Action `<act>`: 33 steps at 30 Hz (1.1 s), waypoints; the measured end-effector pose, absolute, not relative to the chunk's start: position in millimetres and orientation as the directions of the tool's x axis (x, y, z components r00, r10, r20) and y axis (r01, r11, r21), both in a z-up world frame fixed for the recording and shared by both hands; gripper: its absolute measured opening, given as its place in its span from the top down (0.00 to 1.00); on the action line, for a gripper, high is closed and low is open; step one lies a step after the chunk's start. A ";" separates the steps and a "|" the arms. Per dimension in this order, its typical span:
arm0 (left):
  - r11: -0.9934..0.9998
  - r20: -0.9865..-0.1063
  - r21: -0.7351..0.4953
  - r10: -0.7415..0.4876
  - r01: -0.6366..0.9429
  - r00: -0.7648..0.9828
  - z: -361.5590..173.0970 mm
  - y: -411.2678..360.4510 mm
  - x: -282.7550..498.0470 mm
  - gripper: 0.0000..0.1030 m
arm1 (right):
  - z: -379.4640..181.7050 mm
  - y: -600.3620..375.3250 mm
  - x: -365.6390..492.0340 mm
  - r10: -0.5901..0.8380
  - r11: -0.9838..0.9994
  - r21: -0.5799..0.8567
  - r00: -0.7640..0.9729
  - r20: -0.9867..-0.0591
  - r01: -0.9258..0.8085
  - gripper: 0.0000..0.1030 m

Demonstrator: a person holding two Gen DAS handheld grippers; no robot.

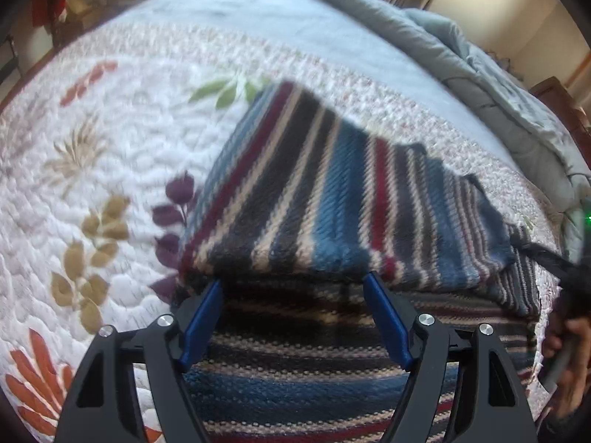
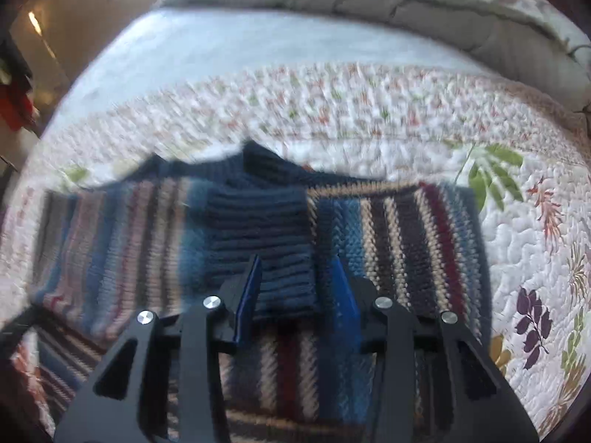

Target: Fold small clothes

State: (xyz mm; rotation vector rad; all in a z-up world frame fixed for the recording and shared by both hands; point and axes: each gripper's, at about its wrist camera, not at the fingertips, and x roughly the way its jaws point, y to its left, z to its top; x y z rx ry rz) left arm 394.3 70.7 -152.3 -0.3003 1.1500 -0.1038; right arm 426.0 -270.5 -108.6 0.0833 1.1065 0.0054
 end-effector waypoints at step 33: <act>0.931 -0.872 -0.354 -0.293 -0.089 0.393 -174.3 73.1 409.1 0.25 | -137.9 -191.9 389.4 0.359 0.933 0.332 0.288 -0.888 -0.139 0.66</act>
